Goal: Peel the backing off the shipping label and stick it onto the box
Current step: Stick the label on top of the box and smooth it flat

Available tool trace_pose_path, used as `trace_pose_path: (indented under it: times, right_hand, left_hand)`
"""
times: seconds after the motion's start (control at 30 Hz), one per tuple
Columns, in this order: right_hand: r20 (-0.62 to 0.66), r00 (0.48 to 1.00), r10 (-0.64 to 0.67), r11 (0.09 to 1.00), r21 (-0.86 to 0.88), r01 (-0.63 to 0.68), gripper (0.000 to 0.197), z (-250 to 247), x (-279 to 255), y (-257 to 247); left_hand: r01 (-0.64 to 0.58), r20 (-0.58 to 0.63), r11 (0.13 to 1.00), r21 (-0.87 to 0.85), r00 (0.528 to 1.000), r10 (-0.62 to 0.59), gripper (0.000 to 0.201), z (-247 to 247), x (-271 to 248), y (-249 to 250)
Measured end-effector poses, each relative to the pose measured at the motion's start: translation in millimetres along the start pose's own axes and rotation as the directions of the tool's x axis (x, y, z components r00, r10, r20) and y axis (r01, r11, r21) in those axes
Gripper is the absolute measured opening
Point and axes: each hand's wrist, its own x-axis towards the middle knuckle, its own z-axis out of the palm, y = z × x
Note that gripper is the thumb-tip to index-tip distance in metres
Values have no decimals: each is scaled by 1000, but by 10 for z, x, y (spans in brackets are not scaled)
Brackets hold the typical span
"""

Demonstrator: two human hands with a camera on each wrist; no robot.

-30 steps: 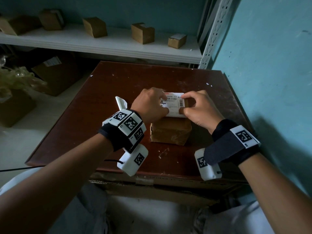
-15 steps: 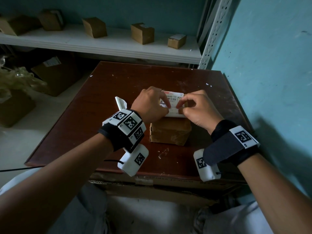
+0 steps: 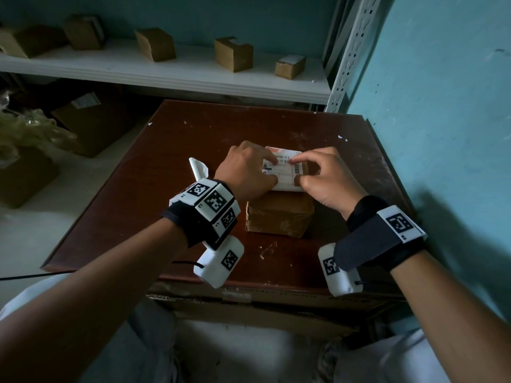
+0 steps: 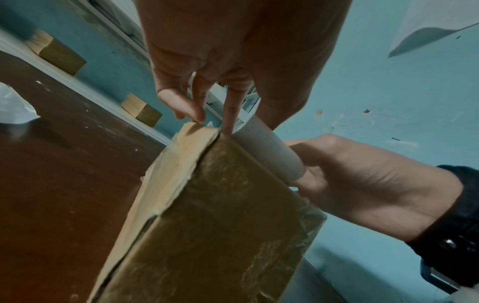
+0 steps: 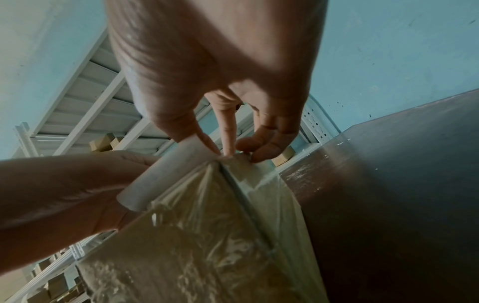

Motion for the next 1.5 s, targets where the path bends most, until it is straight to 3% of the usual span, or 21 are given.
trace_pose_path:
  times: [0.17,0.4,0.7,1.13,1.5]
  right_hand:
    - [-17,1000,19,1000,6,-19,28,-18,20,38]
    - [4,1000,-28,1000,-6,28,21,-29,-23,-13]
    - [3,1000,-3,998,-55,3,43,18,-19,-36]
    - [116,991,70,997,-36,-66,61,-61,10,28]
    - [219,972,82,996,-52,-73,70,-174,-42,42]
  left_hand:
    - [34,-10,999,4,999,-33,35,-51,3,-36]
    - [-36,-14,999,19,999,36,32,-38,-43,-10]
    - [6,34,999,46,999,-7,40,31,-13,45]
    - [122,126,990,74,983,-131,62,-104,-54,49]
    - [87,185,993,74,978,-100,63,-209,-180,67]
